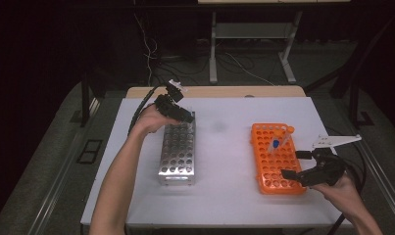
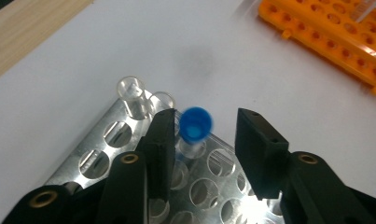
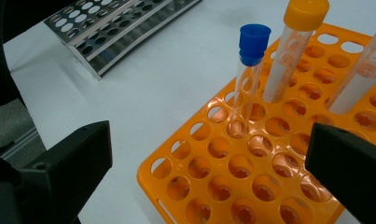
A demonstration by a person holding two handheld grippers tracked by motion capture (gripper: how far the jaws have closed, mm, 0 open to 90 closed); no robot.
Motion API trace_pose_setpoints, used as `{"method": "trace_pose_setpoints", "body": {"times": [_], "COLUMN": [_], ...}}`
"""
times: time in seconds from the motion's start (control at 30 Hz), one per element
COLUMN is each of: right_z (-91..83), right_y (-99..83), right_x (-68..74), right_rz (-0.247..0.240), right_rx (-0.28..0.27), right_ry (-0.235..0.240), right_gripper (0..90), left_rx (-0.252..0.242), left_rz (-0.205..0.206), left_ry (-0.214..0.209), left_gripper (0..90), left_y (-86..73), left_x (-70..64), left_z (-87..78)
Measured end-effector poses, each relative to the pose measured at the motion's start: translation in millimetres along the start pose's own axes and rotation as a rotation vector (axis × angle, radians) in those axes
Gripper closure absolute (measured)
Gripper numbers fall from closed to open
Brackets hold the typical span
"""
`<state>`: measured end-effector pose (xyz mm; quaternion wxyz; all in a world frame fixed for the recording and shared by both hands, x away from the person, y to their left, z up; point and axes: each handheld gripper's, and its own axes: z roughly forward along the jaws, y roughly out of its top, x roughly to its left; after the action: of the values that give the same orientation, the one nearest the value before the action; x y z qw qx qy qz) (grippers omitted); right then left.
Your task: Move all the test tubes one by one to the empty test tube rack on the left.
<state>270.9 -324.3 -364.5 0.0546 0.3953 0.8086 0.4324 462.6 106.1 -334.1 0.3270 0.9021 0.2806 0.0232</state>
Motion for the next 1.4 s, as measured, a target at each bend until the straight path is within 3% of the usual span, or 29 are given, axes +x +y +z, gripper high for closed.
{"method": "trace_pose_setpoints", "body": {"times": [0.23, 0.43, 0.67, 0.97, 1.13, 1.17, 1.23, 1.4], "right_z": [5.1, 15.2, 26.7, 36.7, 38.6, 38.9, 40.7, 44.8], "right_y": [4.9, 7.8, 11.4, 13.7, 14.4, 14.3, 14.5, 14.5], "right_x": [-3.8, -9.9, -15.0, -18.4, -19.5, -19.7, -19.8, -19.9], "right_rz": [-0.007, -0.019, -0.026, -0.029, -0.032, -0.035, -0.039, -0.058], "right_rx": [0.014, 0.033, 0.054, 0.072, 0.073, 0.072, 0.08, 0.091], "right_ry": [-0.002, -0.008, -0.011, -0.016, -0.015, -0.013, -0.018, -0.03], "right_gripper": [0.4, 0.4, 0.4, 0.5, 9.2, 14.8, 15.4, 26.5], "left_rx": [-0.022, -0.066, -0.084, -0.114, -0.167, -0.173, -0.183, -0.207], "left_rz": [-0.004, 0.005, 0.034, 0.028, 0.011, 0.014, 0.015, 0.018], "left_ry": [-0.011, -0.007, -0.001, 0.014, 0.014, 0.016, 0.011, 0.007], "left_gripper": [40.2, 23.1, 13.2, 0.0, 0.0, 0.0, 0.0, 0.0], "left_y": [-3.5, -8.3, -15.2, -34.8, -50.1, -53.3, -59.9, -76.3], "left_x": [-10.1, -29.0, -51.3, -74.1, -88.5, -91.5, -97.5, -109.6], "left_z": [-13.0, -27.3, -40.9, -53.3, -57.9, -58.2, -57.9, -57.5]}}
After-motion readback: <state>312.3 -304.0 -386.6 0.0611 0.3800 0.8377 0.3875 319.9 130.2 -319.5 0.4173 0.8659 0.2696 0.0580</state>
